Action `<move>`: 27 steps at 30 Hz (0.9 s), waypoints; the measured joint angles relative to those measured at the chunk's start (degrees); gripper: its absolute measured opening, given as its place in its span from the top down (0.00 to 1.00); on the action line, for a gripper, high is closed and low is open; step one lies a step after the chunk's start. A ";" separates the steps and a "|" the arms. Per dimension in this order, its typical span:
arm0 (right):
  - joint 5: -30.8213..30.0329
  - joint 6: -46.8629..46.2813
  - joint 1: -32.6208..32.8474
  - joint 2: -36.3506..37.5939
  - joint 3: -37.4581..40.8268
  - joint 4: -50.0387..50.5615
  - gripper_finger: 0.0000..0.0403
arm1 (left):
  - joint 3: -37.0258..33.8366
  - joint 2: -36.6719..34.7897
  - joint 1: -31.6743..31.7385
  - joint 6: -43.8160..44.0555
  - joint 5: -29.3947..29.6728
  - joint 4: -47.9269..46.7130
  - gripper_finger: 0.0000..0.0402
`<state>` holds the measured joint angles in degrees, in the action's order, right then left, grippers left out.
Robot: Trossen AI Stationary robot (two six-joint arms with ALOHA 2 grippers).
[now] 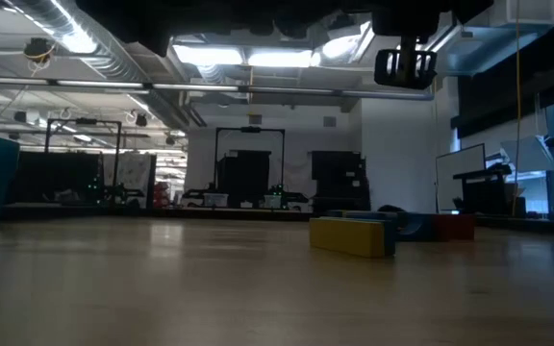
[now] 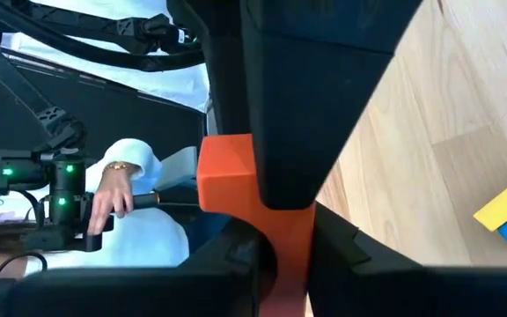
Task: Sort blocks by size
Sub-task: Put the orange arch block into the blue bin
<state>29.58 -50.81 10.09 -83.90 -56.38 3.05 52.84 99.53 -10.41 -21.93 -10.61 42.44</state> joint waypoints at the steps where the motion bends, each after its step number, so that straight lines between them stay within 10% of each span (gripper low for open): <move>1: 0.00 0.00 0.00 0.00 0.00 0.00 0.84 | 0.00 0.00 0.02 0.00 -0.05 0.02 0.55; 27: 1.03 -0.44 0.02 -0.04 0.07 0.42 0.86 | 2.89 2.32 1.50 -1.88 -3.72 -1.63 0.70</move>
<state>30.62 -51.24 10.11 -83.94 -56.31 3.47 55.72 101.84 -8.91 -23.82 -14.33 40.81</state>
